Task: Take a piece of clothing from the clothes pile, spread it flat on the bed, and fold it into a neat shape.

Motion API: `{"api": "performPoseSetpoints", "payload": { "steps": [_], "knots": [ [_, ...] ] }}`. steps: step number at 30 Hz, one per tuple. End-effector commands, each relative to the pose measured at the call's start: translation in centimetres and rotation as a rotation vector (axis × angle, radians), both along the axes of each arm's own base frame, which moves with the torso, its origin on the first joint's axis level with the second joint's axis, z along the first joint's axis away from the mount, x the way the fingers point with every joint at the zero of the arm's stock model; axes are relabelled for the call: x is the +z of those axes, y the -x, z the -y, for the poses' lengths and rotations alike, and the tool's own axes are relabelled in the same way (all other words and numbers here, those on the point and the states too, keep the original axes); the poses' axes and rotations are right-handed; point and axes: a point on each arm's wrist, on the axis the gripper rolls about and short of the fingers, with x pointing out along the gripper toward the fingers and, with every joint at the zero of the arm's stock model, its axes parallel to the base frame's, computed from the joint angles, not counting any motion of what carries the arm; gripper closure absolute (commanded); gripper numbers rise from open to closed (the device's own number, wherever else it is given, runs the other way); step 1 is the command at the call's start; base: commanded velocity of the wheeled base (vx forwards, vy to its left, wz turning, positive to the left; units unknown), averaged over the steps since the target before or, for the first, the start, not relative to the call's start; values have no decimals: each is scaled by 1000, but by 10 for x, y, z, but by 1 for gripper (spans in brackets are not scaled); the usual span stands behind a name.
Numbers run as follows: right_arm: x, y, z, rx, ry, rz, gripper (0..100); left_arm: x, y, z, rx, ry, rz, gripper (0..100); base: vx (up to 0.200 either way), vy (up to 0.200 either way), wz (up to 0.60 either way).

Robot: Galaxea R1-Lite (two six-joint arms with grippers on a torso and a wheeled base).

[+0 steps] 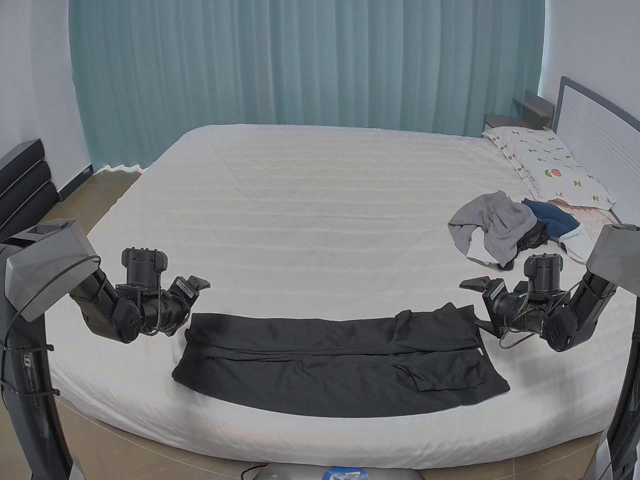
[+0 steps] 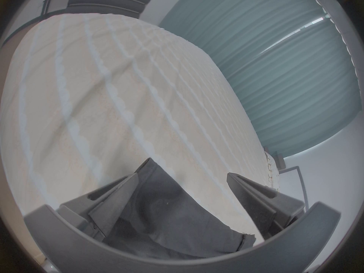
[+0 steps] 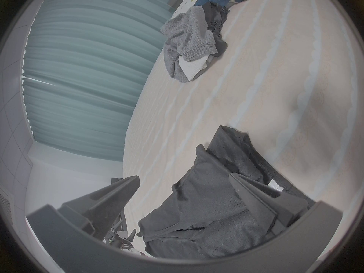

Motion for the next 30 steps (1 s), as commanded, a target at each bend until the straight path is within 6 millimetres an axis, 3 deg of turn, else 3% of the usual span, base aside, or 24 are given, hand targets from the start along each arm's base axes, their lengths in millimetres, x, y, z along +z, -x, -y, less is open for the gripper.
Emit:
{"api": "performPoseSetpoints", "payload": {
  "steps": [1, 25, 26, 30],
  "knots": [
    [-6, 2, -4, 13, 1, -20, 0, -19, -5, 4, -19, -18, -23, 0, 0, 0, 0],
    [-14, -2, -7, 16, -1, -33, 0, -43, -15, 17, 0, -144, 0, 0, 0, 0, 0],
    [-14, -2, -7, 16, -1, -33, 0, -43, -15, 17, 0, -144, 0, 100, 0, 0, 0],
    [-14, -2, -6, 13, 0, -33, 0, -44, -16, 17, 3, -154, 19, 100, 0, 0, 0]
  ]
}}
